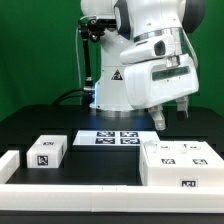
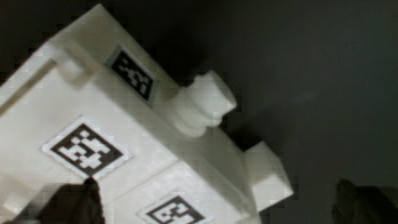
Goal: Assemble cabinet
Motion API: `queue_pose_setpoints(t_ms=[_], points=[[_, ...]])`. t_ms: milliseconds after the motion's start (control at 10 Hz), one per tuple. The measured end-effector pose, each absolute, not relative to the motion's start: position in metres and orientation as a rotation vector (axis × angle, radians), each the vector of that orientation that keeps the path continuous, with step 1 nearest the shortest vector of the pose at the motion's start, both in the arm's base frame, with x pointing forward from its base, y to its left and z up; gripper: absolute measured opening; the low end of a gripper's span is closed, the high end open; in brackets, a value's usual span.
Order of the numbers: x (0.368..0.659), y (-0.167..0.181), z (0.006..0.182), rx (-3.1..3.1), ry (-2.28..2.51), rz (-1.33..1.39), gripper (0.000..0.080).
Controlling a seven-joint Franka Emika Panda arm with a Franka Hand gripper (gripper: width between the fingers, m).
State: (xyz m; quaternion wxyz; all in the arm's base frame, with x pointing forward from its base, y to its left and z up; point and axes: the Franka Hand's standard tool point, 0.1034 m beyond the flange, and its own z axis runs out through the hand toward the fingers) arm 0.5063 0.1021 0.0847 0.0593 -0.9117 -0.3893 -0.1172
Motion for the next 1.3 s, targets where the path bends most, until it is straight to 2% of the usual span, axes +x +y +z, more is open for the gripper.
queue_pose_setpoints(t_ms=[200, 600, 800, 1000, 1300], points=[[0.505, 0.103, 0.087, -2.841, -0.874, -0.387, 0.0649], [0.505, 0.105, 0.086, -2.883, -0.573, -0.361, 0.0649], [0.494, 0.1, 0.075, -2.927, -0.238, -0.323, 0.0649], [0.49, 0.104, 0.073, -2.947, 0.077, -0.301, 0.0649], [0.489, 0.102, 0.071, -2.954, 0.079, -0.298, 0.0649]])
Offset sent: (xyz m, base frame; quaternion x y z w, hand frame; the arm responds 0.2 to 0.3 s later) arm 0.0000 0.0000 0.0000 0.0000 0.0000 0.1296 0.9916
